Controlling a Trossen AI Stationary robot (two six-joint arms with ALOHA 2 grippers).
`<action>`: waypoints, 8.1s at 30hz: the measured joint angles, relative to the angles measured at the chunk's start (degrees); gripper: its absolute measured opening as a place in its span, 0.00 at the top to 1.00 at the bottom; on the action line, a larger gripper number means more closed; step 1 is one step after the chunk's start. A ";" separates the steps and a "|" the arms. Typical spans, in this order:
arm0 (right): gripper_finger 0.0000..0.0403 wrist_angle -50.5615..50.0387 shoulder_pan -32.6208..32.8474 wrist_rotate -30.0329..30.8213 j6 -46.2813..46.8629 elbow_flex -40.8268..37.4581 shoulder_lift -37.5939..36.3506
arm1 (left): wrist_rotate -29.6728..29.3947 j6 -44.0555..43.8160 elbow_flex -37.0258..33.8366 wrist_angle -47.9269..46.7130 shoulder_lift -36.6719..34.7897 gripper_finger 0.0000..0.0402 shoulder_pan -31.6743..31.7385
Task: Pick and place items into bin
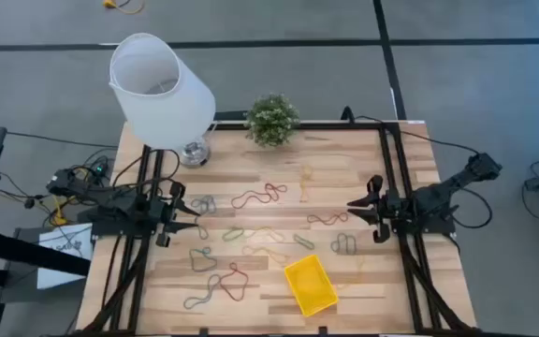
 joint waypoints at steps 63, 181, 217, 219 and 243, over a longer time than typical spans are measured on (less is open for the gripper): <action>0.82 0.02 -0.01 -0.01 0.02 0.01 -0.01 | -0.09 0.13 0.00 -0.02 0.00 0.69 0.00; 0.82 0.01 0.00 0.00 0.00 0.01 0.00 | 5.45 -47.72 15.82 -31.48 49.87 0.69 15.94; 0.82 1.59 -1.83 0.04 5.16 0.02 -0.02 | -5.22 -52.39 16.73 -28.19 62.23 0.98 12.22; 0.82 1.59 -2.40 0.04 6.37 0.02 -0.02 | -4.13 -50.73 17.42 -28.85 61.12 0.99 11.72; 0.82 2.21 -11.86 -0.03 7.34 0.02 0.02 | -4.97 -26.46 37.13 -28.31 49.00 1.00 8.96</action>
